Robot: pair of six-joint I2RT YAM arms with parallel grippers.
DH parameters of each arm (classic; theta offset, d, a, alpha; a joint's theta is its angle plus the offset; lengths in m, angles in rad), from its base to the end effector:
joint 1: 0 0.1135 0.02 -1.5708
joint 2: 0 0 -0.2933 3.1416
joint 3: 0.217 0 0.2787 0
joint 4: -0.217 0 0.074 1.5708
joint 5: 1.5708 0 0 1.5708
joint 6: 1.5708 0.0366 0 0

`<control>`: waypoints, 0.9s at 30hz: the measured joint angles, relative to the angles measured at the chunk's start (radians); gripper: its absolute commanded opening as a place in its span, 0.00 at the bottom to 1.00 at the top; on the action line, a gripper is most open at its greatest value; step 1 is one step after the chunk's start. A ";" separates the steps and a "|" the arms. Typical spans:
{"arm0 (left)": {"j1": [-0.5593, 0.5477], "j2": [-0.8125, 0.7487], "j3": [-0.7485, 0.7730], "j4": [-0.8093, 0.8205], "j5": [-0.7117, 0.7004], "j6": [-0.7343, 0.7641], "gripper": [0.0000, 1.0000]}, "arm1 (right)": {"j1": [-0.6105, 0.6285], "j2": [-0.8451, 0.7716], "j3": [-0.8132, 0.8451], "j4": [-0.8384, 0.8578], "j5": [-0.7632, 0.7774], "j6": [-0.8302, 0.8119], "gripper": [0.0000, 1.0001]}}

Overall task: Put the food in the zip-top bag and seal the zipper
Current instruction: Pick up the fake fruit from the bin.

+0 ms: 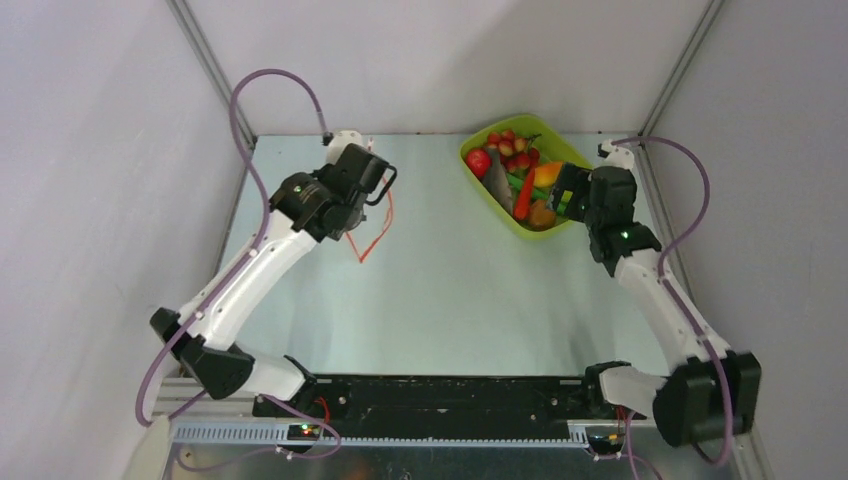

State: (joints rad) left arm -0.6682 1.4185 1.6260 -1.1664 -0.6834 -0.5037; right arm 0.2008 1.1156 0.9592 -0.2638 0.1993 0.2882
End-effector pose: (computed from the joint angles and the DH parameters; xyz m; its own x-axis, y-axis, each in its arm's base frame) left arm 0.2406 -0.1605 0.4344 -0.6572 0.0419 -0.7526 -0.1387 0.9747 0.1754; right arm 0.2656 0.0467 0.3490 -0.3885 0.2052 -0.8983 0.0960 0.9786 0.1821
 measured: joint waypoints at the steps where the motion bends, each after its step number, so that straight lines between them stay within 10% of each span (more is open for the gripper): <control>1: 0.000 -0.013 0.008 -0.019 -0.028 0.008 0.00 | -0.024 0.040 0.000 0.029 -0.005 -0.014 0.99; 9: 0.005 -0.001 0.122 -0.080 -0.135 0.052 0.00 | -0.118 0.402 0.071 0.158 -0.034 -0.087 0.97; 27: 0.005 0.377 0.068 0.156 0.282 0.077 0.00 | -0.125 0.856 0.410 0.233 0.090 -0.247 0.75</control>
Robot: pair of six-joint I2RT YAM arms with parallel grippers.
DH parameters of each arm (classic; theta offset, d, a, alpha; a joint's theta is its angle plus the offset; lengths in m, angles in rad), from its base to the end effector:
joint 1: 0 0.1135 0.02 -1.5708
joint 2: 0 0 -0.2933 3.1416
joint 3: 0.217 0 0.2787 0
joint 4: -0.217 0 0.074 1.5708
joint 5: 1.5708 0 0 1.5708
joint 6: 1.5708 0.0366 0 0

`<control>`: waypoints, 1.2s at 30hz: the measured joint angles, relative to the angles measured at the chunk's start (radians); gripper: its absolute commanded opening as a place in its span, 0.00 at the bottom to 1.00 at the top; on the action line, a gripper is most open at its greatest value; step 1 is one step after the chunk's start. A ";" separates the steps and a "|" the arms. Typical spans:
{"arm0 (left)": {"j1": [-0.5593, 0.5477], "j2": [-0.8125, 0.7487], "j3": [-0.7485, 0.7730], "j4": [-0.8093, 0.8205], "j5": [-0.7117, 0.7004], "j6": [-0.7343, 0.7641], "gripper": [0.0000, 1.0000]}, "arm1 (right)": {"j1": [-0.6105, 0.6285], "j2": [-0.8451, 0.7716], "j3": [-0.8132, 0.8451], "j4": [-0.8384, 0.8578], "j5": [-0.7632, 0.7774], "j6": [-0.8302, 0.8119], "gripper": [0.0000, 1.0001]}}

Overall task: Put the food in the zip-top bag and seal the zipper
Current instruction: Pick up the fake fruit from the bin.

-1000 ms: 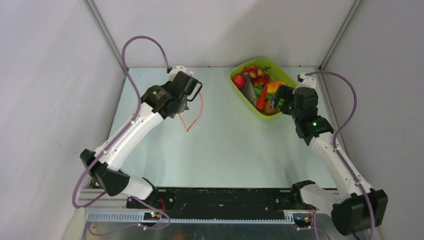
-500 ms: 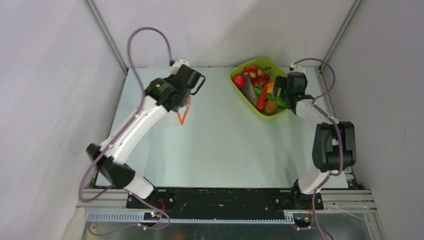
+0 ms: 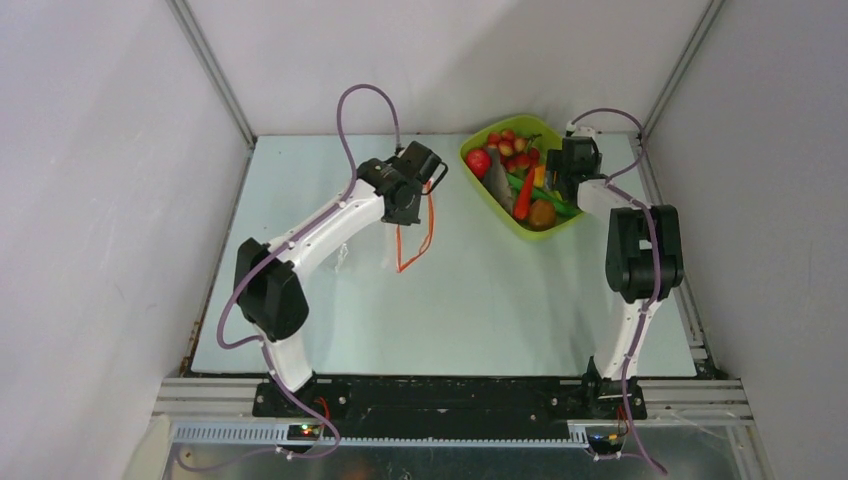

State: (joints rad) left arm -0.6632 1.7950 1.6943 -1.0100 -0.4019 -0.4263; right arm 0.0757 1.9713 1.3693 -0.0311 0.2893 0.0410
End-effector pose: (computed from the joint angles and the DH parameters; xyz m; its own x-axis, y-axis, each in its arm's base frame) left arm 0.3318 -0.2410 0.3353 -0.8206 0.1582 -0.5492 0.0993 0.9858 0.1355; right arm 0.4800 0.0259 0.2144 -0.5830 -0.0048 -0.8124 0.1809 0.9741 -0.1356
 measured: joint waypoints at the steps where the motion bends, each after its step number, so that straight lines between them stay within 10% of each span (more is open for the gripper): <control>1: 0.000 0.000 -0.005 0.007 0.014 0.000 0.00 | -0.002 0.005 0.000 -0.004 -0.002 0.003 0.74; 17: 0.000 -0.042 -0.060 0.048 0.097 -0.010 0.00 | -0.006 0.055 0.125 -0.089 0.036 -0.010 0.00; 36: -0.008 -0.101 -0.141 0.095 0.196 -0.089 0.00 | 0.022 -0.443 -0.053 -0.144 0.002 0.105 0.00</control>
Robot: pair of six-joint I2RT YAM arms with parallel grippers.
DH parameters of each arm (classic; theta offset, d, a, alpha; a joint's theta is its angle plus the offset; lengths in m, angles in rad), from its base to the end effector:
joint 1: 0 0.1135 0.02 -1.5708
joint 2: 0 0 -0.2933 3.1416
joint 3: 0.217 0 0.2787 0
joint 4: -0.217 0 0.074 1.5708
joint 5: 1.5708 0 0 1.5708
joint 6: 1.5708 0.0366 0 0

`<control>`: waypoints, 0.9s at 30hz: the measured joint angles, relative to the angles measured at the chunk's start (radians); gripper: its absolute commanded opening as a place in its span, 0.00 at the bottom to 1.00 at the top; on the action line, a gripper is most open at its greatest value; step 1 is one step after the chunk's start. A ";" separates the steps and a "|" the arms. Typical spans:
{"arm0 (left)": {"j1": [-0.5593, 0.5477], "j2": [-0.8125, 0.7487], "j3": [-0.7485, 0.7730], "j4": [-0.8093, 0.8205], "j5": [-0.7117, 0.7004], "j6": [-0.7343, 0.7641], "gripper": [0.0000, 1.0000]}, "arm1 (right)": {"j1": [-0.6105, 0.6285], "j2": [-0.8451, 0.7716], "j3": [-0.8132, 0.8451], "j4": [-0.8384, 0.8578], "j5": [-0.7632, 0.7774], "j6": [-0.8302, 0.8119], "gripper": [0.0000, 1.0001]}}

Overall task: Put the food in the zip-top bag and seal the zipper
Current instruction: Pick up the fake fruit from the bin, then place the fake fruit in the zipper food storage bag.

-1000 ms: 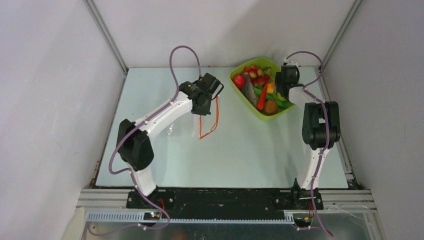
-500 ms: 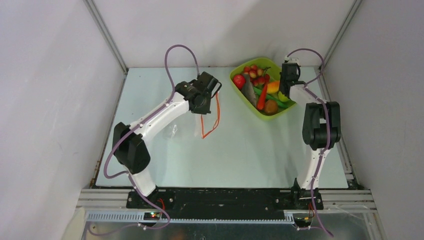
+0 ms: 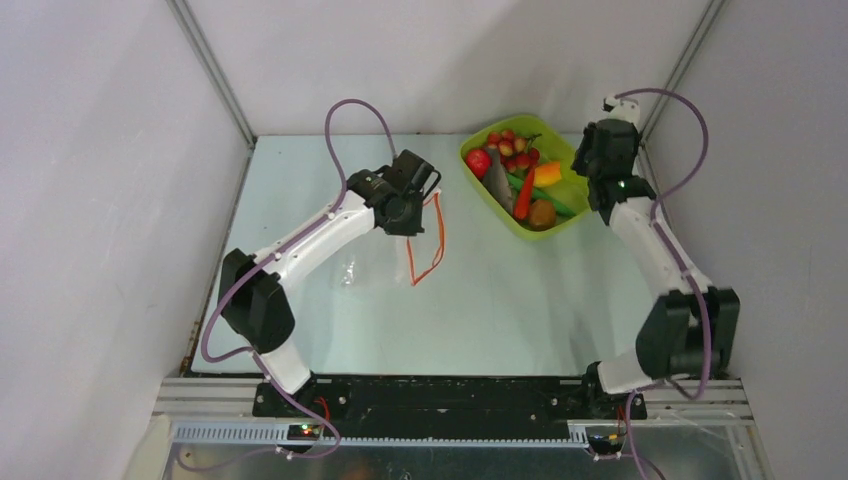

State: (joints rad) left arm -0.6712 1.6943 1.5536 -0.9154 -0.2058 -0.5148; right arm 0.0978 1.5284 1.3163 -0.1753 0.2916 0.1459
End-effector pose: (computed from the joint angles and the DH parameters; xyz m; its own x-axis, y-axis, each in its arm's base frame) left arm 0.3086 -0.2355 0.3302 -0.8542 0.0630 -0.5160 0.1257 0.9882 -0.0876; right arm 0.3864 0.0273 0.3667 -0.3471 0.1059 -0.9318 0.2242 0.9742 0.0272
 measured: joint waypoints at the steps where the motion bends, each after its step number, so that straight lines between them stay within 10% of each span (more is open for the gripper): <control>1: -0.001 0.001 0.001 -0.001 0.001 -0.005 0.00 | 0.006 -0.048 -0.032 -0.002 -0.020 0.022 0.00; 14: -0.047 0.000 0.021 0.017 0.045 -0.046 0.00 | 0.359 -0.547 -0.392 0.055 -0.283 0.344 0.00; 27: -0.133 -0.119 -0.087 0.066 0.062 -0.102 0.00 | 0.679 -0.493 -0.493 0.135 -0.182 0.467 0.00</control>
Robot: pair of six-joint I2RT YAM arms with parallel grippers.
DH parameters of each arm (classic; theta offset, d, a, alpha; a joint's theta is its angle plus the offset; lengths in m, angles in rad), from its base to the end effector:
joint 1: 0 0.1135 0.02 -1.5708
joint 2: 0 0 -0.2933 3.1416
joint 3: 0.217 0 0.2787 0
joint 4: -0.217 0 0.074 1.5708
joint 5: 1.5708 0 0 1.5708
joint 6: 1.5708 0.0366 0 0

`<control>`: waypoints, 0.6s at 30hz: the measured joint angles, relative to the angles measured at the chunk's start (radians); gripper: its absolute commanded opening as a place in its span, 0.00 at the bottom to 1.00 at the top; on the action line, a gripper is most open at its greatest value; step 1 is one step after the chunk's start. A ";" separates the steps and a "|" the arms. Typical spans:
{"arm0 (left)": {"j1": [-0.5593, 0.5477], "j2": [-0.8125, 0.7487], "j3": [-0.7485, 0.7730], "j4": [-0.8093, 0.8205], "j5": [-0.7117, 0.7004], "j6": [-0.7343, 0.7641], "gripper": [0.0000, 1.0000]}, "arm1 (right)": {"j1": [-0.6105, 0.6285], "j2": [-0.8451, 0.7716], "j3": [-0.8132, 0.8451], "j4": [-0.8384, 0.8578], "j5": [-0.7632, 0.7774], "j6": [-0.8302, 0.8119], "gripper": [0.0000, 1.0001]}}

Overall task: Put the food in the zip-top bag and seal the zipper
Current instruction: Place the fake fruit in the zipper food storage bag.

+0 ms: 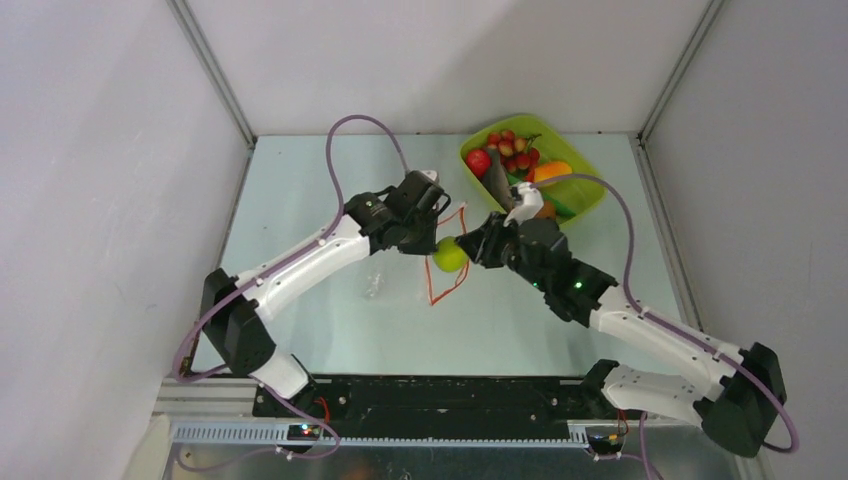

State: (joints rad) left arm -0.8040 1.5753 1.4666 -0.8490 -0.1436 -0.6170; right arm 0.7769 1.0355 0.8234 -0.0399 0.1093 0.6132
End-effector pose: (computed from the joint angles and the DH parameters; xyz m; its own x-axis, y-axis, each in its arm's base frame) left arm 0.2548 -0.2569 0.3468 -0.8422 0.0488 -0.5370 0.2064 0.9492 -0.2375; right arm 0.1853 0.1766 0.3396 -0.5031 0.3076 -0.8076 -0.4060 0.7409 0.5351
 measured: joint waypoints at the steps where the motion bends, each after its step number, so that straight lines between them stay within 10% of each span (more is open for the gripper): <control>1: -0.006 -0.015 -0.021 0.004 0.000 -0.009 0.00 | 0.031 0.021 -0.001 0.005 0.033 0.002 0.00; 12: -0.069 -0.168 -0.126 0.026 0.002 -0.060 0.00 | 0.181 0.133 -0.004 0.018 0.298 0.042 0.02; 18: -0.073 -0.207 -0.128 0.063 0.021 -0.068 0.00 | 0.208 0.133 -0.004 0.038 0.338 0.064 0.37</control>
State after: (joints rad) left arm -0.8768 1.3685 1.3388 -0.7856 -0.1226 -0.6849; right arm 0.9848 1.1687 0.8192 -0.0017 0.4477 0.6769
